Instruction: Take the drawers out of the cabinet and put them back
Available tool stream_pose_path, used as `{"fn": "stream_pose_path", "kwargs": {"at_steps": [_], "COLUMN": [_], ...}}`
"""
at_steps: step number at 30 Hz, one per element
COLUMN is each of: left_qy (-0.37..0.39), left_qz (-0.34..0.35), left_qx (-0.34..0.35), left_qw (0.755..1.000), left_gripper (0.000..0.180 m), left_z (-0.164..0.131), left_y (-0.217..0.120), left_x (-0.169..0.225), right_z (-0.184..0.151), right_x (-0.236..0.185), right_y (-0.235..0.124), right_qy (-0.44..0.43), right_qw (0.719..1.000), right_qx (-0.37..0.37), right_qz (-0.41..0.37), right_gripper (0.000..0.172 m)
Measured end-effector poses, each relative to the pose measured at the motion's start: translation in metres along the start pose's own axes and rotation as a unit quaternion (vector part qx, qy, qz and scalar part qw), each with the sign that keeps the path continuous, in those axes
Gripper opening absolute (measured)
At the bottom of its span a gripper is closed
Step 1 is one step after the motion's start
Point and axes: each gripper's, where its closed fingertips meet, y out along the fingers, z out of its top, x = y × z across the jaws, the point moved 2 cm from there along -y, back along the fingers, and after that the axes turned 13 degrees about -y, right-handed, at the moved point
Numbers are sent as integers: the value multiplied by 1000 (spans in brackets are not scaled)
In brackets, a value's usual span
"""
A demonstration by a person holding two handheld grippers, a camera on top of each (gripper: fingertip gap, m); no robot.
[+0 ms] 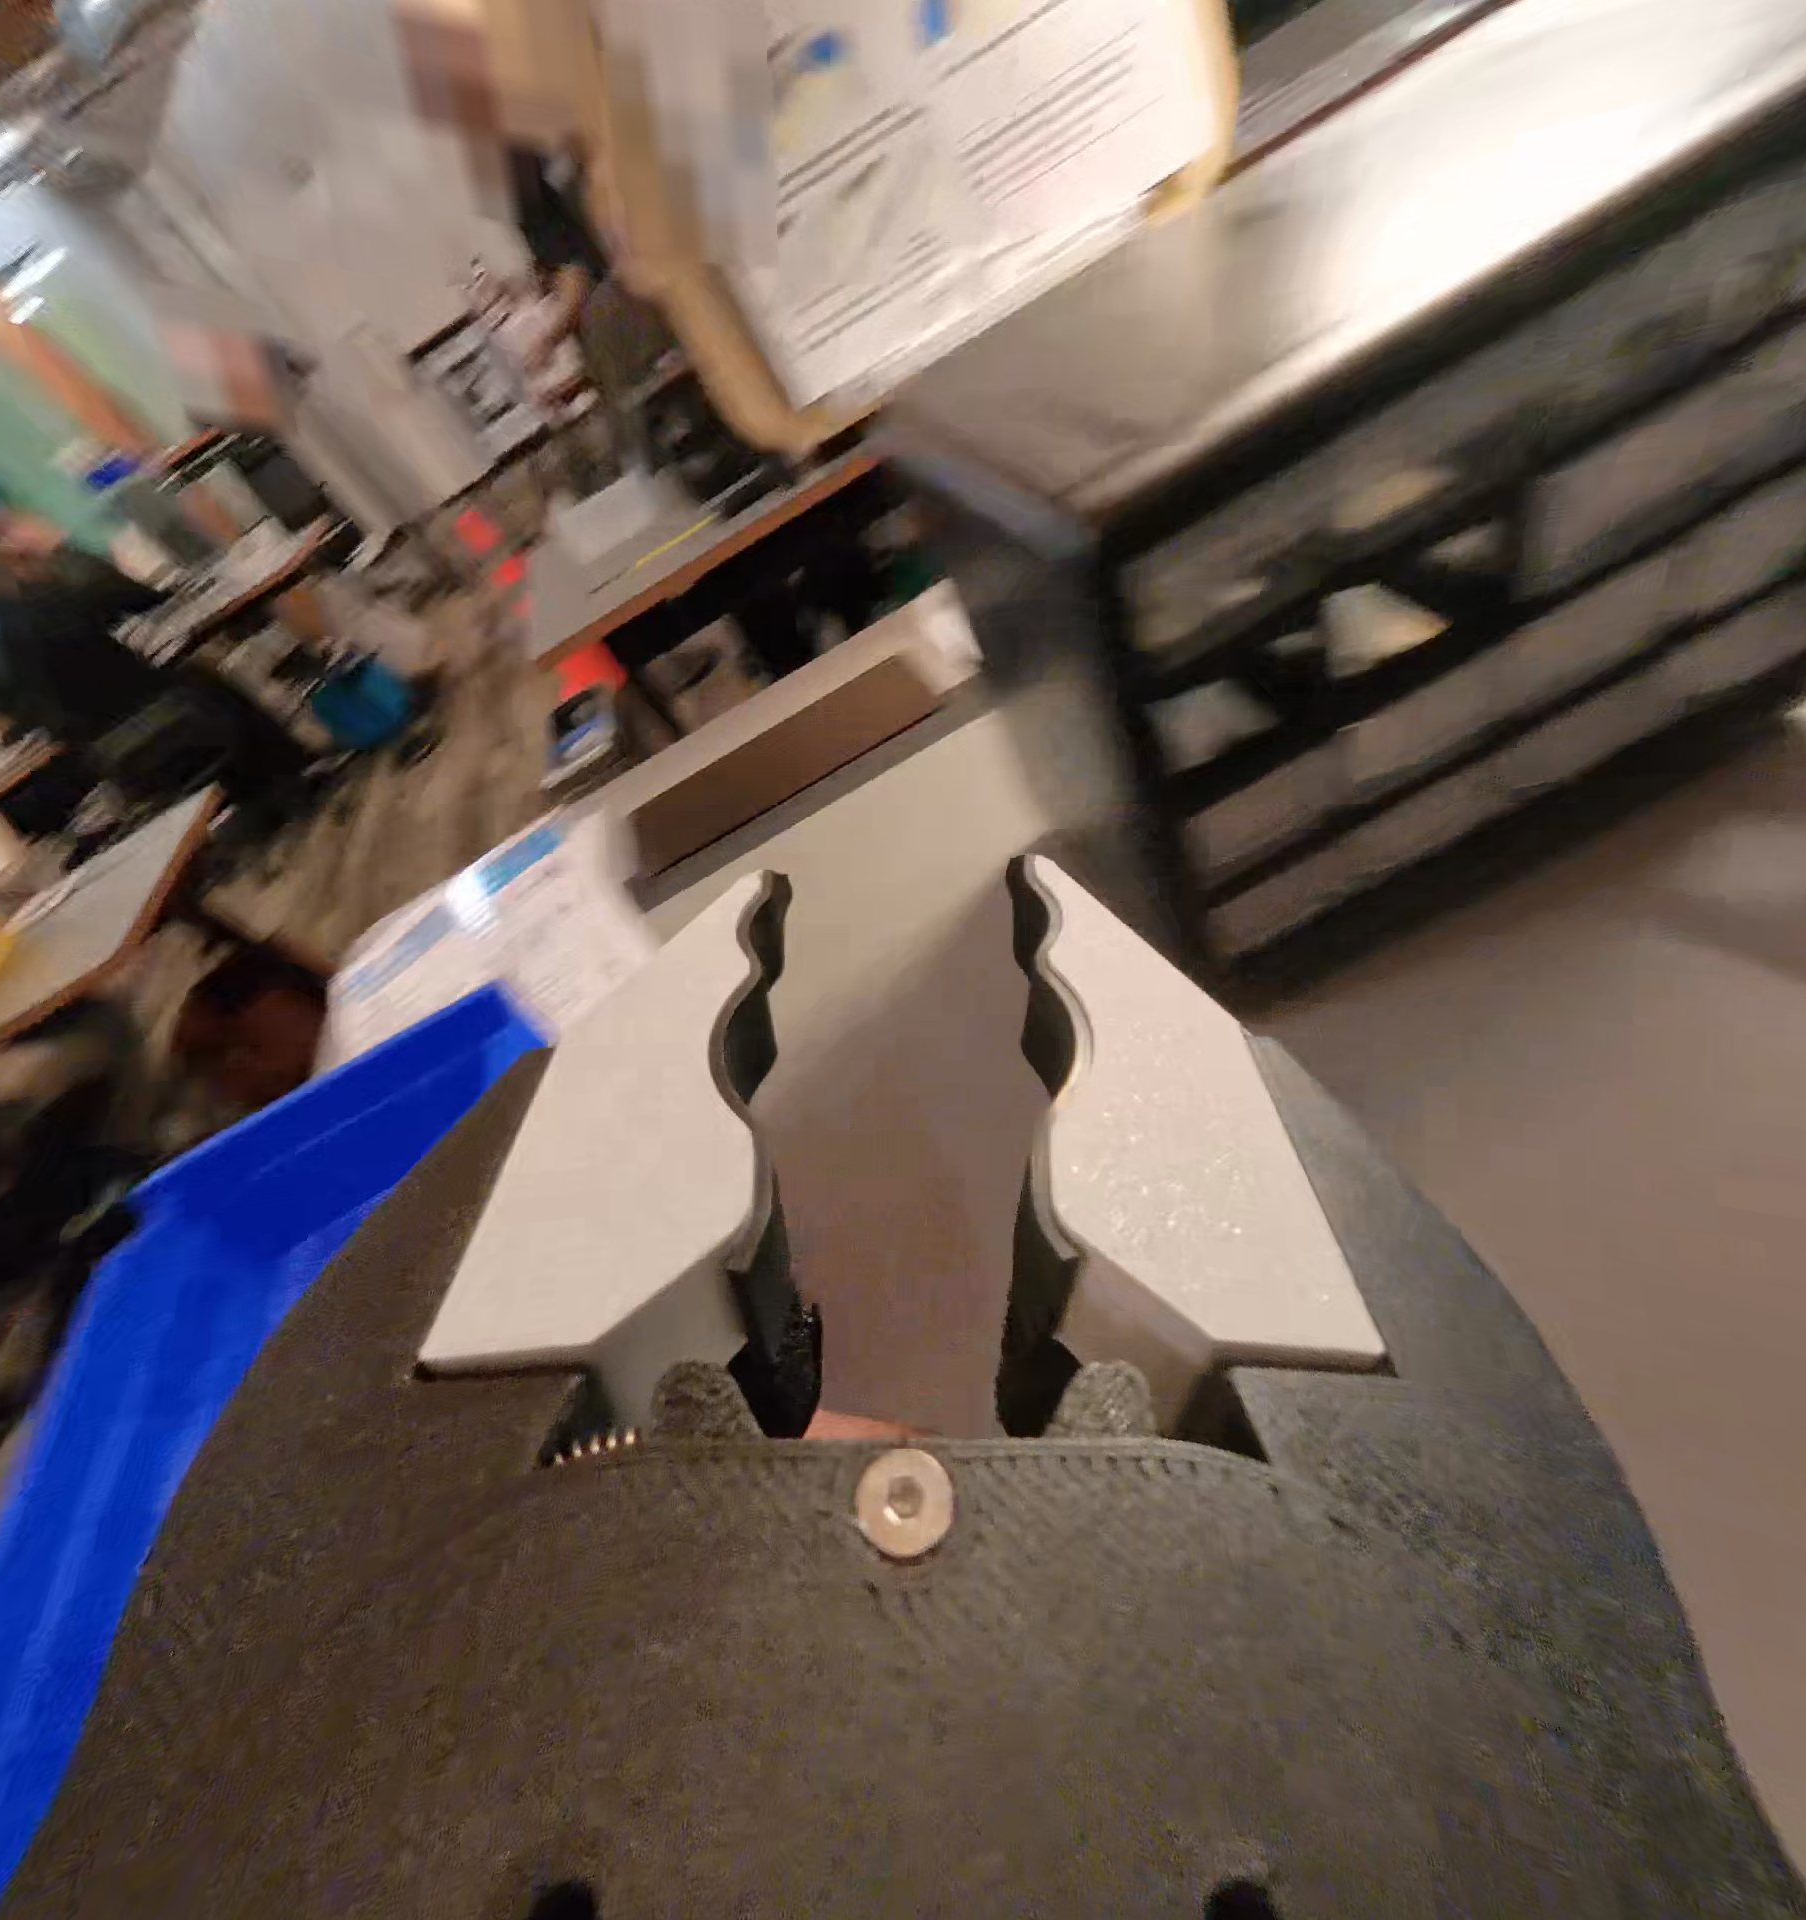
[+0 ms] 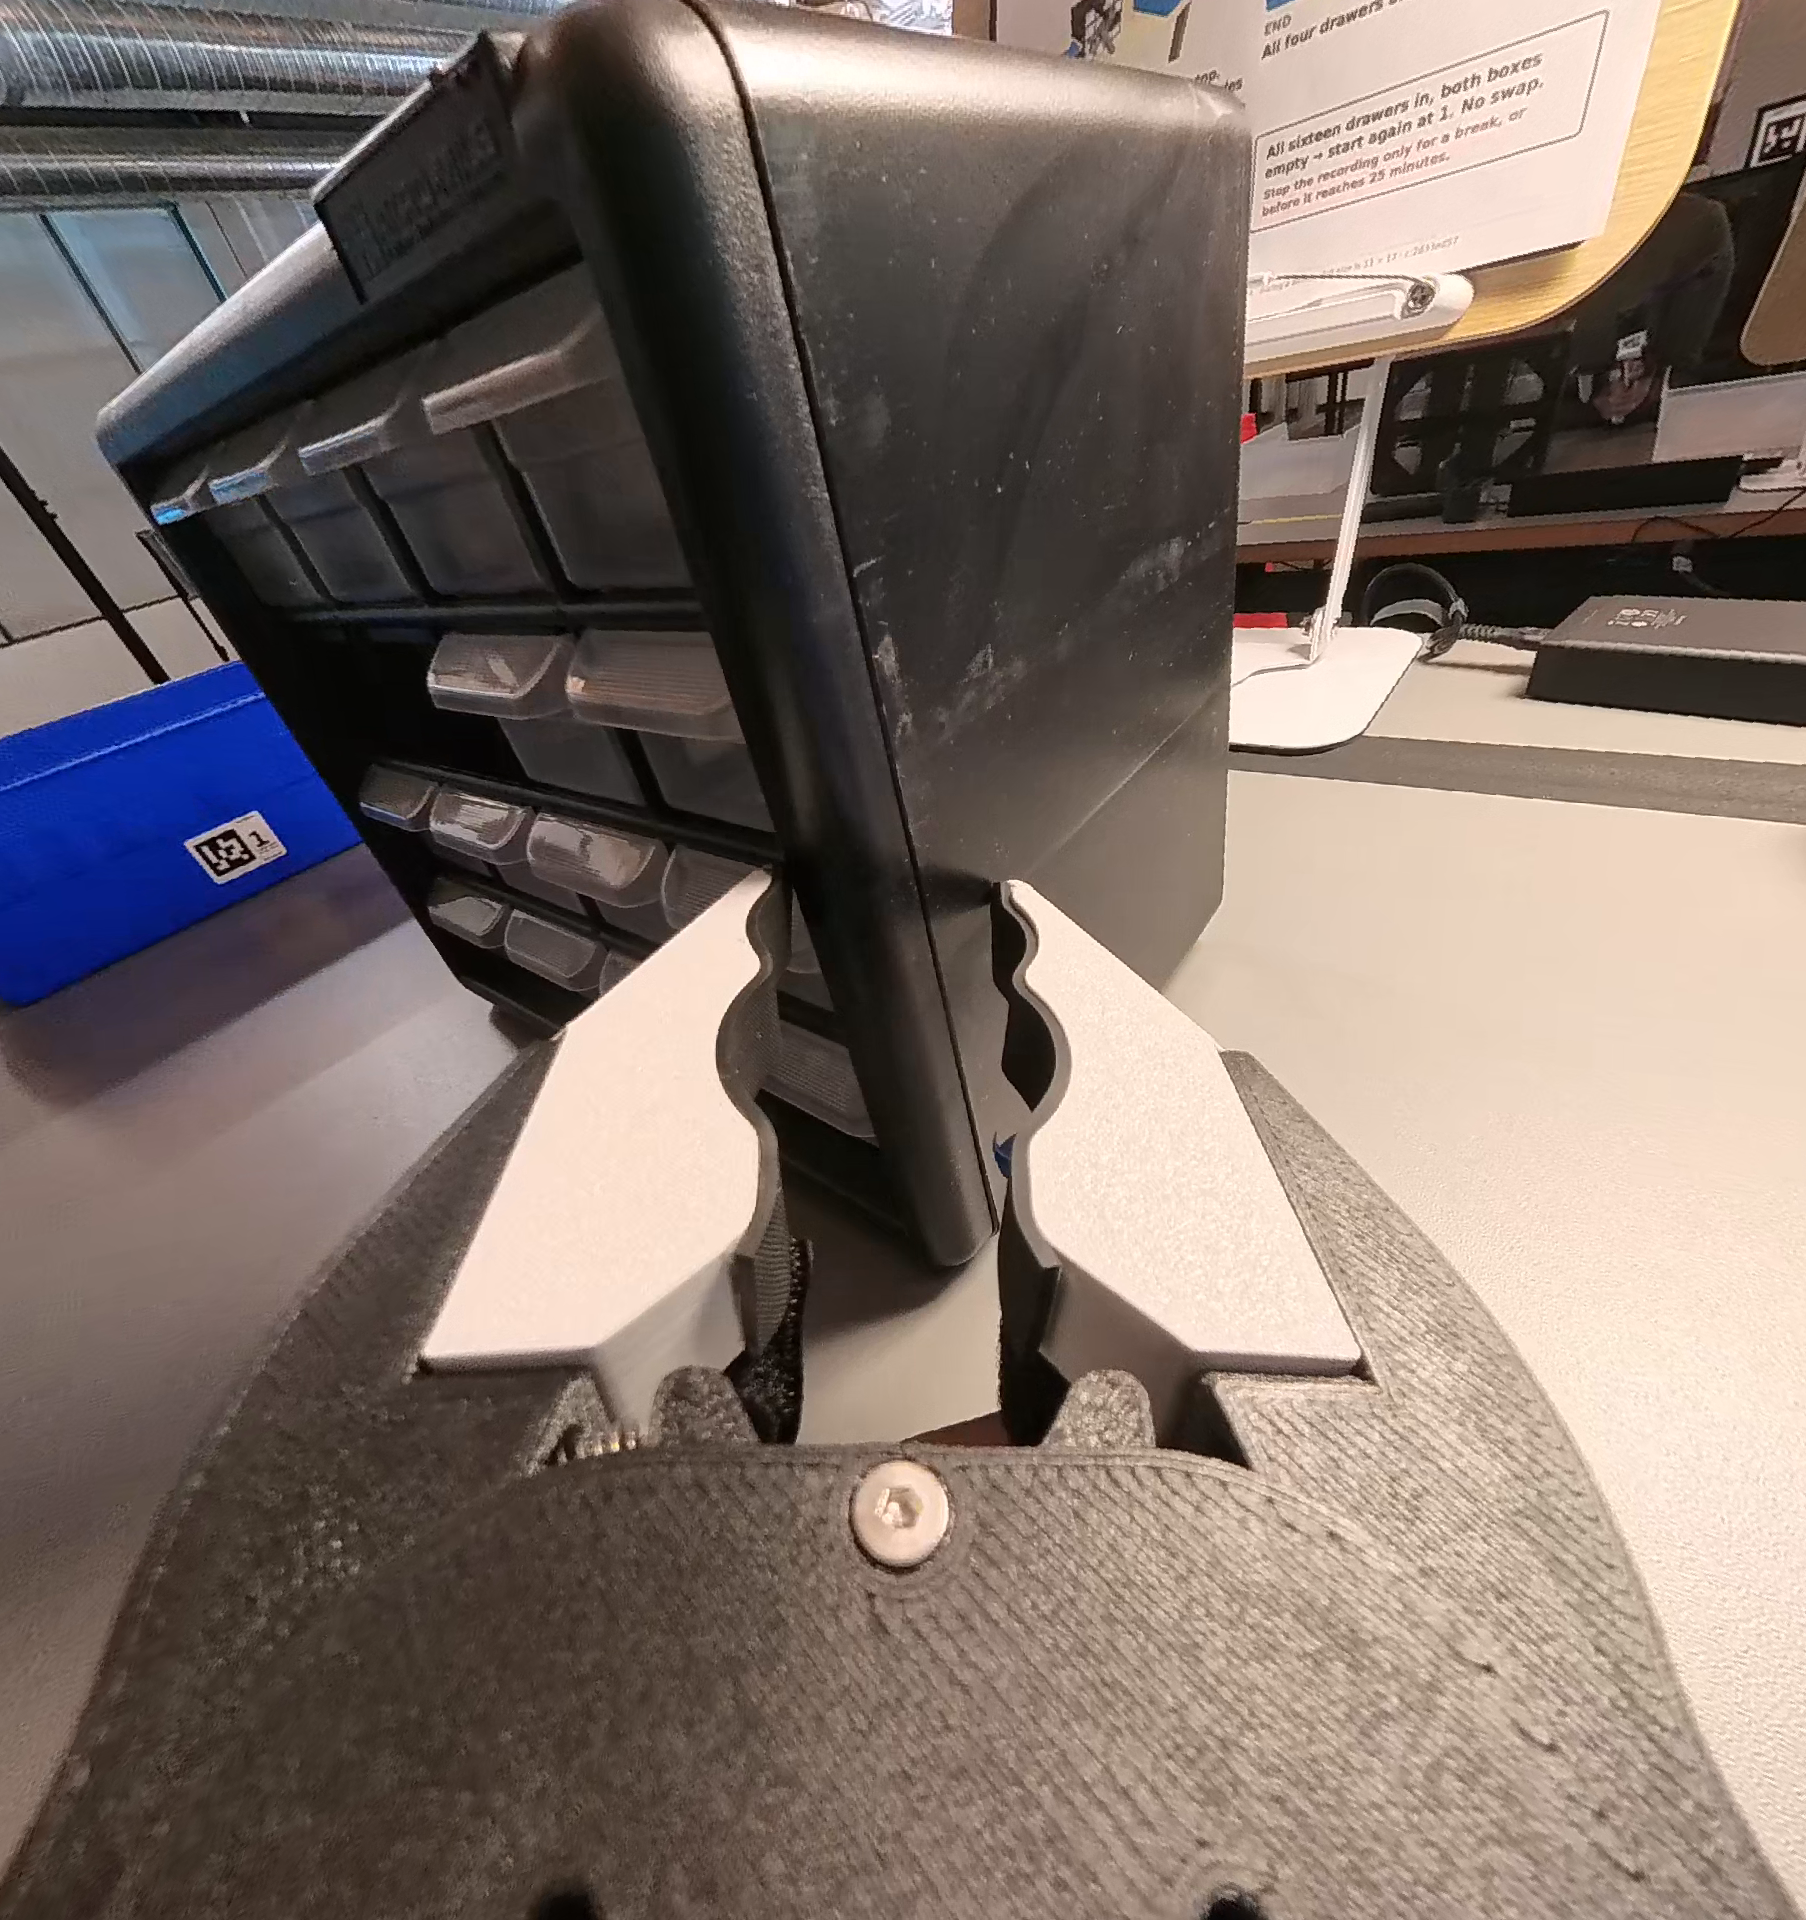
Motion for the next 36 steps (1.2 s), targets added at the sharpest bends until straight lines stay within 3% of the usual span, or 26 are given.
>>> {"fn": "stream_pose_path", "kwargs": {"at_steps": [3, 7, 12, 16, 21, 29, 36], "left_qy": [-30, -108, -240, -278, -297, -354, -408], "left_qz": [103, 182, 189, 233, 241, 220, 226], "left_qx": [-61, -209, -321, -352, -369, -294, -290], "left_qw": [992, 955, 896, 863, 847, 860, 835], "left_gripper": [44, 48, 49, 52, 51, 53, 55], "left_z": [-13, -82, -174, -211, -231, -203, -216], "left_y": [-22, -28, -3, 12, 23, 14, 28], "left_x": [-101, -216, -283, -310, -316, -319, -330], "right_z": [0, 0, 0, 0, 0, 0, 0], "right_x": [0, -1, -1, -1, 0, 0, 0], "right_y": [0, 0, 0, 0, 0, 0, 0], "right_qy": [0, -1, -2, 0, 6, 6, 3], "right_qw": [1000, 1000, 1000, 1000, 1000, 1000, 1000], "right_qx": [0, -1, -1, 0, 1, 0, 0], "right_qz": [-1, -4, -5, -3, 1, 1, -1], "right_gripper": [40, 41, 41, 41, 41, 41, 41]}}
